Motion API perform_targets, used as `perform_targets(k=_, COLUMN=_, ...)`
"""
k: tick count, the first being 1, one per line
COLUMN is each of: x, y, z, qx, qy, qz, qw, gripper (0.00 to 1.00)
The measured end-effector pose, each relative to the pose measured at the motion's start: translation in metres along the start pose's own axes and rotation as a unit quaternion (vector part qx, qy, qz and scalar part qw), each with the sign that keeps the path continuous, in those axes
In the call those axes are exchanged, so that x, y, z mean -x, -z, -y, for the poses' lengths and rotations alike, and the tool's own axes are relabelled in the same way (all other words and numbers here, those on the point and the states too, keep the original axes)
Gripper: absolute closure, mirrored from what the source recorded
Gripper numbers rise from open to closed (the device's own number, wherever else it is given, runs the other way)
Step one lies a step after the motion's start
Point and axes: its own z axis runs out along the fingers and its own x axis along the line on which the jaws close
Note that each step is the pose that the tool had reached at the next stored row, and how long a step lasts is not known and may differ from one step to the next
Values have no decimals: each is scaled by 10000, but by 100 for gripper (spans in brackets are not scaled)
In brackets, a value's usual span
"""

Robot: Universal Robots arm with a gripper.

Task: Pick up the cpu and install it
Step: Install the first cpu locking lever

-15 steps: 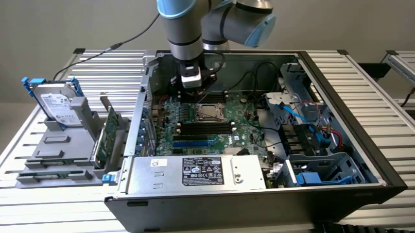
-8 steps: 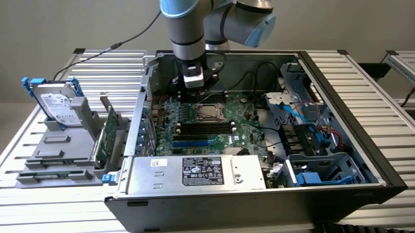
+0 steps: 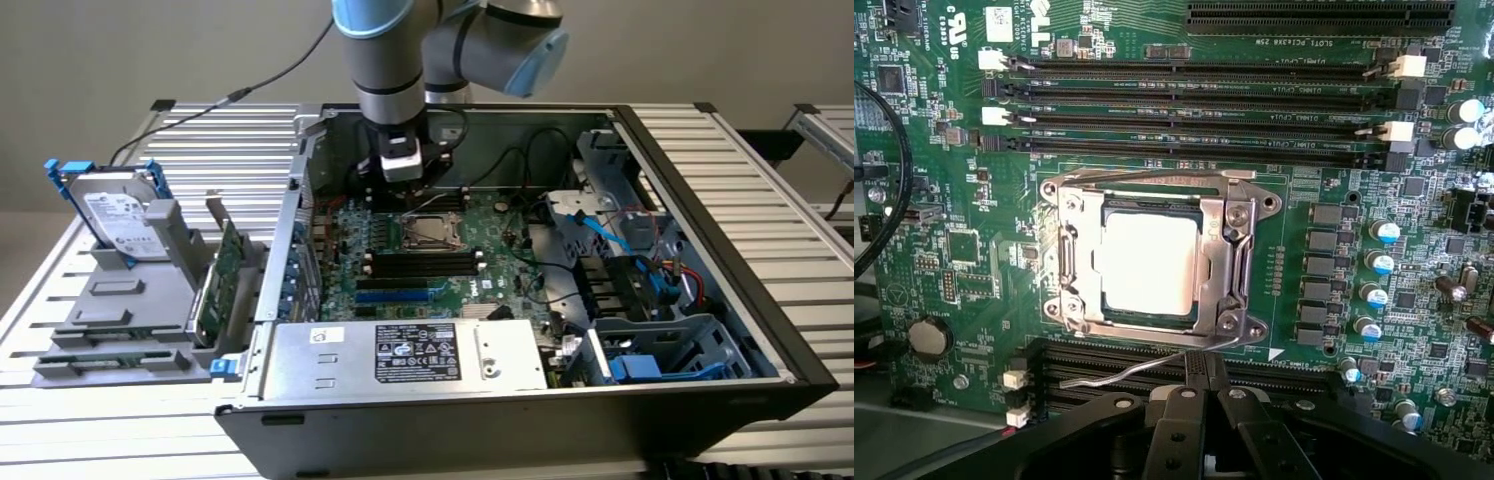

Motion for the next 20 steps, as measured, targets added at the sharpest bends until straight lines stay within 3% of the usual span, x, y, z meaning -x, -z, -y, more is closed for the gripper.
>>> perform_targets(k=20, x=-62, y=-46, z=3, qx=30, qy=-9, qz=-1, qw=10000, gripper=89)
